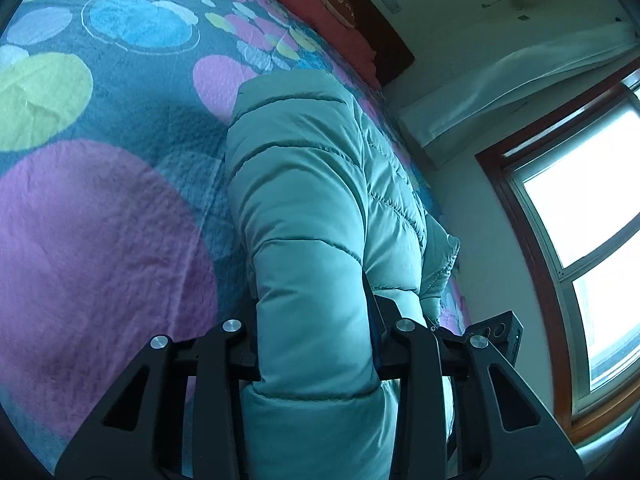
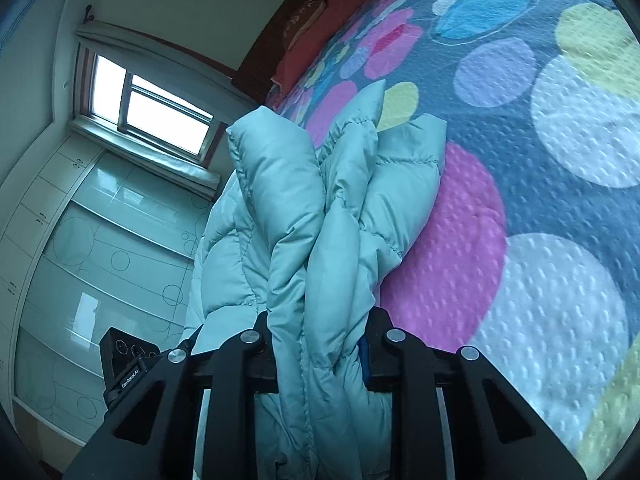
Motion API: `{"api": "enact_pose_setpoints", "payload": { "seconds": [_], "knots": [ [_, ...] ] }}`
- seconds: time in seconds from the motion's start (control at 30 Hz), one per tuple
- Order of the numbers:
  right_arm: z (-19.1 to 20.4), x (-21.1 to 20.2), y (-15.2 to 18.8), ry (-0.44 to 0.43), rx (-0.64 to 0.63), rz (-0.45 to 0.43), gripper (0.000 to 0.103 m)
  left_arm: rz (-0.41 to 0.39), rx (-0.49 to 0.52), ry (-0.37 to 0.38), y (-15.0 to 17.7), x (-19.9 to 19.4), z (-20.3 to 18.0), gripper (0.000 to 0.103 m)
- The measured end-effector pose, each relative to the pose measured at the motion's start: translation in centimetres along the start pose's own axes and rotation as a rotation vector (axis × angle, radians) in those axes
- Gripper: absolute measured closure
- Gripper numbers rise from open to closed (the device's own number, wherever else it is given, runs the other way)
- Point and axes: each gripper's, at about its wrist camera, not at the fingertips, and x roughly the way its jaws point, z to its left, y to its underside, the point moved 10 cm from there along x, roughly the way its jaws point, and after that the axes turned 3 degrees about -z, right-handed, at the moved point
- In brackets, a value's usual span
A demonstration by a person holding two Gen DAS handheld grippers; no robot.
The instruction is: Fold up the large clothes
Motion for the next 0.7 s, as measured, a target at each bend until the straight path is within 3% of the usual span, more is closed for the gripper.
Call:
{"api": "enact_pose_setpoints", "payload": {
  "seconds": [0.2,0.33,0.47,0.57,0.7],
  "knots": [
    [0.8,2.8,1.0,-0.027,-0.005,0.031,0.078,0.011,-0.032,-0.034,-0.3,0.0,2.9,0.069],
    [0.2,2.9,1.1,-0.030,0.010,0.030,0.076,0.014,-0.041,-0.038,-0.1,0.0,3.6,0.059],
    [-0.3,1.9,1.0,0.009,0.000,0.047,0.061,0.035,-0.079,-0.049,-0.1,-1.1,4.3,0.050],
    [-0.3,0.5,0.4,0.038,-0.026,0.038,0.039,0.014,-0.087,-0.044,-1.2,-2.3,4.5,0.038],
    [-0.3,-0.2,-1.8,0.027,-0.010,0.010,0.037,-0.005,-0.107,-0.046,-3.5,-1.9,4.8,0.035]
  ]
}}
